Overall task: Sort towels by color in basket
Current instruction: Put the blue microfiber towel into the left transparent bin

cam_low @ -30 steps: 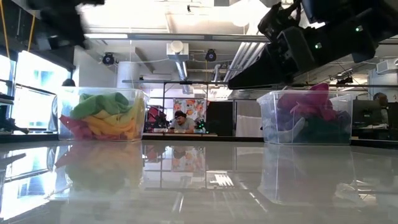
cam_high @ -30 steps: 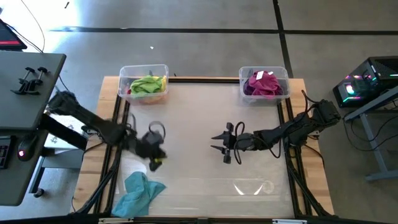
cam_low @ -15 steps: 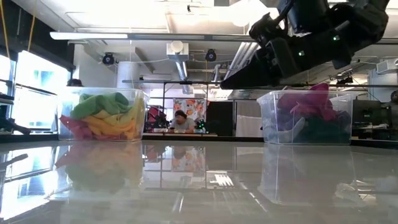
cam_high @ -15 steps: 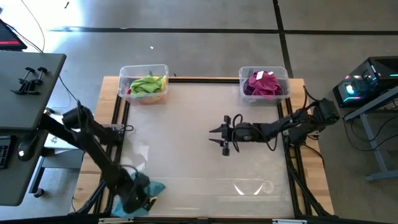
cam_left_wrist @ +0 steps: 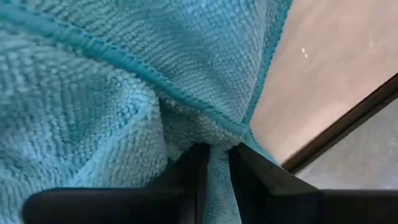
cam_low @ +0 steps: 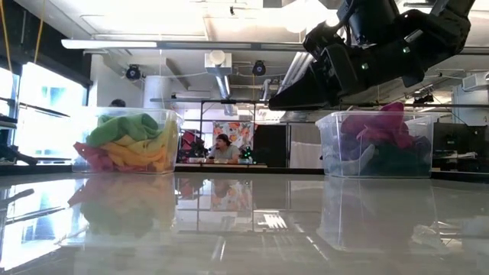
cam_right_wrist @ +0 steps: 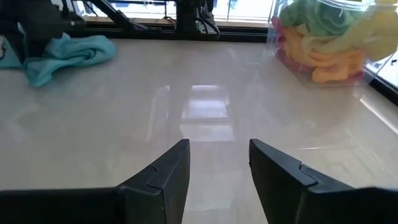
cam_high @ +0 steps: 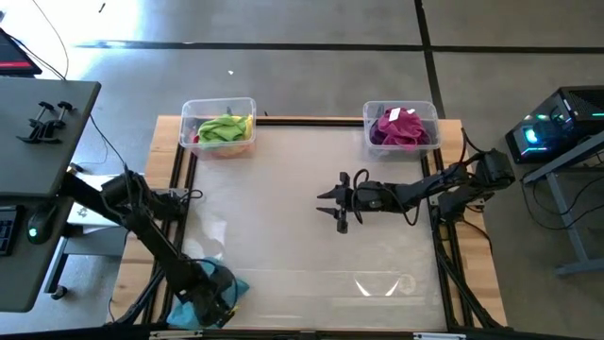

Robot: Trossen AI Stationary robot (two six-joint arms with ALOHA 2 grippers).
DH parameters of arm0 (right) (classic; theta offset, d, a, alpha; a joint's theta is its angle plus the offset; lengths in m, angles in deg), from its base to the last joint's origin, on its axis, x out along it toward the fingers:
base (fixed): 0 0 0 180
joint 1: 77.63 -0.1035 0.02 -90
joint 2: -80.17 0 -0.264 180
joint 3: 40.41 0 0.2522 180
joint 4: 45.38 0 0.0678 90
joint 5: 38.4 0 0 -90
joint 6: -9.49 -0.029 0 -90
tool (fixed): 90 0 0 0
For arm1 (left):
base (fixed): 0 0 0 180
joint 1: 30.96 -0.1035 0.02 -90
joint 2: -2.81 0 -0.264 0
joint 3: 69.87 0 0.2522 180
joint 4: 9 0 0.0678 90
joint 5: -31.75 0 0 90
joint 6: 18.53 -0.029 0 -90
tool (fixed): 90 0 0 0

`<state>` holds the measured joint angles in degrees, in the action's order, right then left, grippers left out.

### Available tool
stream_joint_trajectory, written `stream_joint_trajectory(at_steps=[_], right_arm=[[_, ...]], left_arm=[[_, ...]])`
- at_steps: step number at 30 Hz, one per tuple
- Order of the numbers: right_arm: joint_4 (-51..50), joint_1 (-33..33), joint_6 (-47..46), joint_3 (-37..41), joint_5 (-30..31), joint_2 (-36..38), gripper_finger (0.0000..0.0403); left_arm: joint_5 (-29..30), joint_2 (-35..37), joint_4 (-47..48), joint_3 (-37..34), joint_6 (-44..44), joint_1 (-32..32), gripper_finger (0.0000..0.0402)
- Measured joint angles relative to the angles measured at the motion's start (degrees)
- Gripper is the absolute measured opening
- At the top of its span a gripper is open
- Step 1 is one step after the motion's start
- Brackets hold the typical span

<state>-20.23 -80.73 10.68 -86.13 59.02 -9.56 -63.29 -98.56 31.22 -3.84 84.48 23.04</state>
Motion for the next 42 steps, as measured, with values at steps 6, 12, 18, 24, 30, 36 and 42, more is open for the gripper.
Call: stream_joint_trajectory(at_steps=[6,12,18,24,30,36,42], right_arm=[[-0.3,-0.4,-3.5,0.0,-0.4,0.0,0.0160],[-1.1,-1.8,-5.0,0.0,-0.4,0.0,0.0160],[-2.3,-3.2,-7.2,0.0,-0.4,0.0,0.0160],[-3.2,-4.7,-10.4,0.0,0.7,0.0,0.0160],[-3.7,-7.1,-11.8,0.0,4.9,0.0,0.0160],[-3.7,-8.0,-11.4,0.0,8.0,0.0,0.0160],[-3.7,-7.9,-11.7,0.0,8.9,0.0,0.0160]], left_arm=[[3.8,0.6,-0.1,-0.4,-14.4,-4.6,0.0009],[8.5,3.1,1.6,0.4,-26.8,-8.8,0.0002],[19.4,8.1,10.1,5.7,-40.7,-12.0,0.0001],[31.9,13.7,14.8,10.2,-53.5,-13.8,0.0000],[43.1,17.6,18.1,10.7,-61.4,-14.2,0.0000],[65.3,21.7,20.3,10.7,-68.6,-14.7,0.0000],[85.6,28.9,19.8,10.8,-82.9,-18.2,0.0000]])
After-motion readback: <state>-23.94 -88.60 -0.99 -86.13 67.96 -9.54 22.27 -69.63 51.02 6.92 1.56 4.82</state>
